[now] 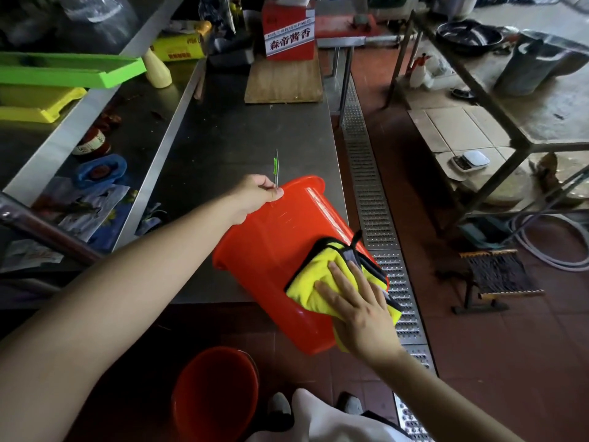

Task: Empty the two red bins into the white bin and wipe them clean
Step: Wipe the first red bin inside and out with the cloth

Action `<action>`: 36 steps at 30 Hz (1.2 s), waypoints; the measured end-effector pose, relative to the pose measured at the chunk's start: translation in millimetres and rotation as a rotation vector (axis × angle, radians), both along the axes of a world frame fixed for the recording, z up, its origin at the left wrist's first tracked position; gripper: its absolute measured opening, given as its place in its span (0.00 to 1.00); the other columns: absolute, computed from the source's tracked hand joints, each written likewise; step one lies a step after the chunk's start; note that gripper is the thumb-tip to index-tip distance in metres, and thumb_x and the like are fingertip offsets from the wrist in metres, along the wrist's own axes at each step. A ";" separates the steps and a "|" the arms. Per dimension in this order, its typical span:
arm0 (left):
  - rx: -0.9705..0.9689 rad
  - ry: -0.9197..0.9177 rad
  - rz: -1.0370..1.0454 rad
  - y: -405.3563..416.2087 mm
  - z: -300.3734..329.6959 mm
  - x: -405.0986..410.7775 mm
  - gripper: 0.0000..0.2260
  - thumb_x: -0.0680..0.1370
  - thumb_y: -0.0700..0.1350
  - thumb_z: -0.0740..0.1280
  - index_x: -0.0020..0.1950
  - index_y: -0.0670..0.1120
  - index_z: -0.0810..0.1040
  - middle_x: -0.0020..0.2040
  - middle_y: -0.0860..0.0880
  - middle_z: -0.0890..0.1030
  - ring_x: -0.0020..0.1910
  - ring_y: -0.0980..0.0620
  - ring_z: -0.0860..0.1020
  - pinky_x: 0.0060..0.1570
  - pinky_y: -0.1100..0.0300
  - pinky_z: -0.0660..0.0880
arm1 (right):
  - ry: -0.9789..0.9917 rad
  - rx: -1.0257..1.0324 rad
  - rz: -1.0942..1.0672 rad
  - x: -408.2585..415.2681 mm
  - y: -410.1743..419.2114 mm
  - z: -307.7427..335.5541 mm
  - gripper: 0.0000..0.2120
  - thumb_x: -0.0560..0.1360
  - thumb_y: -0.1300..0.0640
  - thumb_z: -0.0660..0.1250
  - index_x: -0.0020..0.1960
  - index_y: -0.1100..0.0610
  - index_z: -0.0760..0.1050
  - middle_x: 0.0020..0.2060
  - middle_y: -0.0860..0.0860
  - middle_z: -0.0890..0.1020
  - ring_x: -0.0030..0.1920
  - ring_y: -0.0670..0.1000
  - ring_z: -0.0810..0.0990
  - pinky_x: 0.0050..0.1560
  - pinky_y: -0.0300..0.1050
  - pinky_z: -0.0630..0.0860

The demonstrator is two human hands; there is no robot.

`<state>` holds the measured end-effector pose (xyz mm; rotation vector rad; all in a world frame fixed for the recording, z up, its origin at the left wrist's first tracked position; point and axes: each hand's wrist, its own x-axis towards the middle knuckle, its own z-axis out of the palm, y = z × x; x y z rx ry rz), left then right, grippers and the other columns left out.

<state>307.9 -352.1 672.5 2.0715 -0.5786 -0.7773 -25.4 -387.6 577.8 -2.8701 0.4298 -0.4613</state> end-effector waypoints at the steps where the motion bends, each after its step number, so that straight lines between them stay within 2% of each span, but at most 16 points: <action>1: 0.001 -0.027 -0.005 0.0 0.1 -1.2 0.08 0.75 0.50 0.74 0.48 0.48 0.80 0.48 0.51 0.82 0.54 0.51 0.79 0.61 0.52 0.72 | 0.005 0.000 0.001 -1.8 -1.1 -0.7 0.37 0.68 0.54 0.69 0.76 0.42 0.65 0.81 0.49 0.56 0.80 0.60 0.52 0.68 0.63 0.66; 3: -0.018 -0.060 -0.019 0.3 0.8 -3.5 0.10 0.75 0.50 0.73 0.48 0.45 0.79 0.43 0.52 0.80 0.48 0.53 0.78 0.56 0.55 0.72 | 0.015 0.020 -0.002 5.6 -4.8 3.6 0.39 0.69 0.53 0.72 0.77 0.41 0.64 0.81 0.49 0.56 0.80 0.61 0.53 0.70 0.64 0.65; 6: -0.041 -0.066 -0.037 6.3 3.8 -4.2 0.09 0.76 0.48 0.73 0.47 0.42 0.78 0.40 0.52 0.78 0.42 0.55 0.75 0.47 0.61 0.71 | 0.017 0.054 -0.024 41.4 -10.6 19.5 0.35 0.73 0.49 0.72 0.77 0.40 0.64 0.80 0.48 0.58 0.80 0.61 0.55 0.72 0.65 0.63; 11: -0.055 -0.135 -0.041 20.7 2.8 -5.4 0.09 0.77 0.46 0.72 0.47 0.41 0.78 0.43 0.49 0.79 0.42 0.55 0.75 0.44 0.62 0.72 | 0.049 0.122 -0.033 124.6 -29.3 43.9 0.30 0.78 0.47 0.66 0.78 0.37 0.60 0.81 0.45 0.55 0.80 0.58 0.51 0.75 0.63 0.58; 14: -0.055 -0.157 -0.022 28.9 -0.1 -4.7 0.07 0.78 0.46 0.71 0.43 0.46 0.77 0.43 0.48 0.79 0.42 0.54 0.75 0.41 0.61 0.73 | 0.067 0.163 -0.014 152.1 -36.8 47.9 0.28 0.80 0.46 0.63 0.78 0.36 0.59 0.81 0.45 0.54 0.81 0.58 0.49 0.75 0.64 0.56; 19: -0.064 -0.215 -0.003 43.8 -6.0 -6.5 0.06 0.76 0.49 0.72 0.43 0.49 0.78 0.49 0.45 0.82 0.45 0.53 0.77 0.48 0.57 0.73 | 0.032 0.122 0.028 113.0 -25.3 35.2 0.30 0.77 0.49 0.67 0.76 0.38 0.63 0.80 0.45 0.56 0.80 0.59 0.53 0.68 0.65 0.65; 23: -0.048 -0.232 0.030 50.5 -7.3 -11.6 0.06 0.76 0.52 0.72 0.44 0.51 0.79 0.48 0.49 0.83 0.46 0.53 0.78 0.47 0.57 0.74 | 0.004 0.103 0.074 38.1 -29.0 12.1 0.32 0.73 0.52 0.70 0.76 0.40 0.65 0.80 0.46 0.57 0.80 0.59 0.56 0.63 0.64 0.70; 28: 0.000 -0.241 0.054 56.9 -6.6 -16.2 0.05 0.76 0.56 0.70 0.47 0.56 0.81 0.47 0.56 0.82 0.50 0.54 0.80 0.50 0.55 0.76 | -0.034 0.117 0.045 -18.8 -25.9 -7.6 0.37 0.69 0.56 0.74 0.75 0.44 0.69 0.79 0.50 0.61 0.79 0.62 0.58 0.65 0.66 0.70; 33: -0.026 -0.245 0.080 68.2 -10.3 -18.6 0.04 0.75 0.56 0.71 0.46 0.58 0.81 0.47 0.56 0.83 0.51 0.53 0.80 0.55 0.52 0.76 | -0.046 0.150 0.048 13.3 -20.8 7.0 0.34 0.72 0.53 0.73 0.75 0.41 0.67 0.79 0.48 0.62 0.78 0.61 0.59 0.67 0.65 0.68; 36: -0.042 -0.302 0.115 78.0 -11.8 -22.6 0.06 0.73 0.59 0.70 0.46 0.60 0.81 0.44 0.62 0.82 0.47 0.60 0.79 0.48 0.56 0.77 | 0.019 0.174 -0.012 76.6 -16.3 25.1 0.30 0.78 0.48 0.67 0.77 0.38 0.62 0.80 0.46 0.58 0.80 0.59 0.54 0.71 0.65 0.63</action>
